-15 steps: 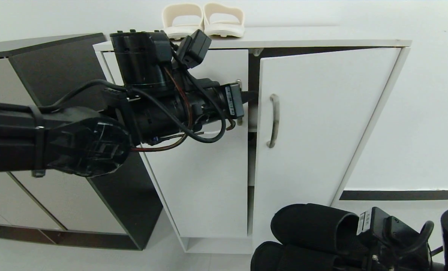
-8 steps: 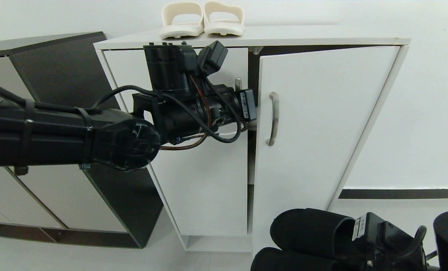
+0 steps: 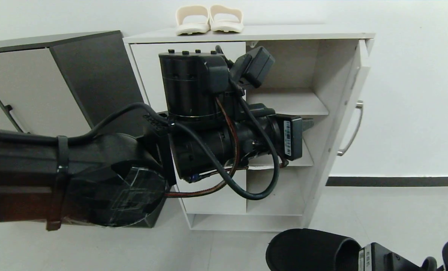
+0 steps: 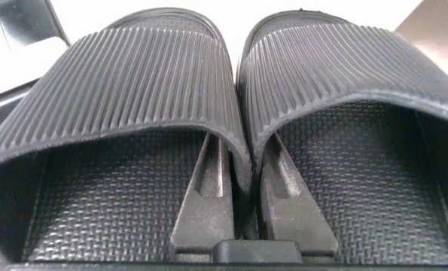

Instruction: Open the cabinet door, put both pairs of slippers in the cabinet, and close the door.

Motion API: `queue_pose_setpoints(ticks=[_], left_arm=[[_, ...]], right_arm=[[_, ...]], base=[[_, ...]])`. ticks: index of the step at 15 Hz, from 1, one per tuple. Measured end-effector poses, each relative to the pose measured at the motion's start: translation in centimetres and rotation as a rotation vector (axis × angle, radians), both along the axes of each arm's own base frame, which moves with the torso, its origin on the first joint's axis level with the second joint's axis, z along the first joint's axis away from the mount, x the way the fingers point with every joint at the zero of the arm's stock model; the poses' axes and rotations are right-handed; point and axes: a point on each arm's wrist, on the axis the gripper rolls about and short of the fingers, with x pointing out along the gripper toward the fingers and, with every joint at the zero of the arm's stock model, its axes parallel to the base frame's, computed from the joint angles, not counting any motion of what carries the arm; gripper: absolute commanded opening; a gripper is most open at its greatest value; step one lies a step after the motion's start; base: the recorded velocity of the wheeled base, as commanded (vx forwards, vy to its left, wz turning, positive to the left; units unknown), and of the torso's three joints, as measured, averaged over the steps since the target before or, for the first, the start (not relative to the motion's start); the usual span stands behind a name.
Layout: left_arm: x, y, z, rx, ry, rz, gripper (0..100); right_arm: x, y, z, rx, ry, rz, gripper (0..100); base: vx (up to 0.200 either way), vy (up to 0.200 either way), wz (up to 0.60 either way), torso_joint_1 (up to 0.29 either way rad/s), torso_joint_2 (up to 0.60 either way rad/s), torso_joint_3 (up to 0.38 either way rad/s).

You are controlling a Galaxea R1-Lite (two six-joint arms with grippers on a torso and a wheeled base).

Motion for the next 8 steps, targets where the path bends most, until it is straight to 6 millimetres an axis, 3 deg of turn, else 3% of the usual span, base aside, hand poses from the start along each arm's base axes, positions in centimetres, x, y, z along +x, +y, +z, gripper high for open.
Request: queue_pose_setpoints(ticks=[4, 6, 8], left_arm=[[0.4, 2.3, 0.1, -0.018, -0.019, 0.119, 0], [-0.4, 4.9, 0.1, 0.005, -0.019, 0.254, 0], [-2.4, 8.1, 0.1, 0.049, -0.021, 0.387, 0]], right_arm=[[1.0, 0.6, 1.2, 0.033, -0.031, -0.084, 0], [2.3, 1.2, 1.9, 0.028, -0.083, -0.301, 0], [3.6, 2.2, 2.1, 0.062, -0.114, -0.536, 0]], base=[[0.0, 0.0, 0.0, 0.0, 0.0, 0.0], [0.0, 0.0, 0.0, 0.0, 0.0, 0.0], [0.0, 0.0, 0.0, 0.0, 0.0, 0.0]])
